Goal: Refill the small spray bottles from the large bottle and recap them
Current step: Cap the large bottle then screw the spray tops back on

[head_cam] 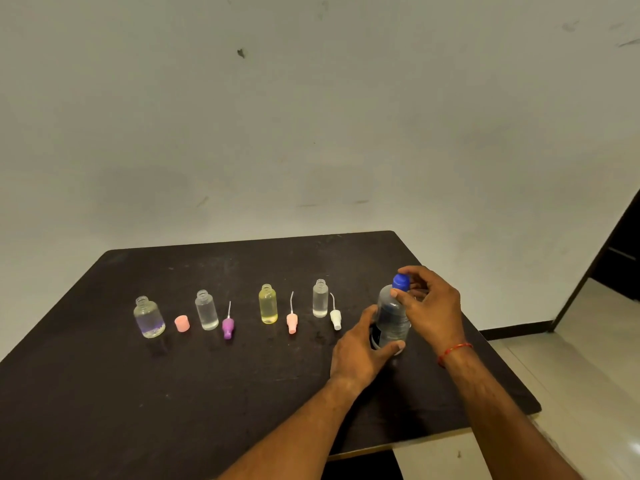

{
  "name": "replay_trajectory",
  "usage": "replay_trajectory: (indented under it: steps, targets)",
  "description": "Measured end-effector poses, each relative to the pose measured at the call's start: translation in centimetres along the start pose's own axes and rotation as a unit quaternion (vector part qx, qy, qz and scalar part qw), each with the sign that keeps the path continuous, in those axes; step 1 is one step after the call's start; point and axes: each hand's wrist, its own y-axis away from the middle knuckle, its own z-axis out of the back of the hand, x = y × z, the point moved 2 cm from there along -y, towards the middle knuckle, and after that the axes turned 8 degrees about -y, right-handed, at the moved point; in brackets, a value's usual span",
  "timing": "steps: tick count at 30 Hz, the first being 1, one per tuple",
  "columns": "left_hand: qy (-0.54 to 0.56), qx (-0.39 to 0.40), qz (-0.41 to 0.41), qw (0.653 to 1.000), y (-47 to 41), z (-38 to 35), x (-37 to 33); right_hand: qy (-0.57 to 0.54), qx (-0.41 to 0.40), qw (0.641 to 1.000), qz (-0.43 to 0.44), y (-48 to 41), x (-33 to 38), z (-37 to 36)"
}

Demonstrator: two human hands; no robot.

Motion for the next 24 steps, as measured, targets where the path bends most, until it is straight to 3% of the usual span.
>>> replay_trajectory:
  steps: [24]
  targets:
    - [-0.001, 0.007, -0.002, 1.0, -0.06, 0.06, -0.09, 0.013, 0.027, 1.0, -0.003, -0.25, -0.31, 0.11]
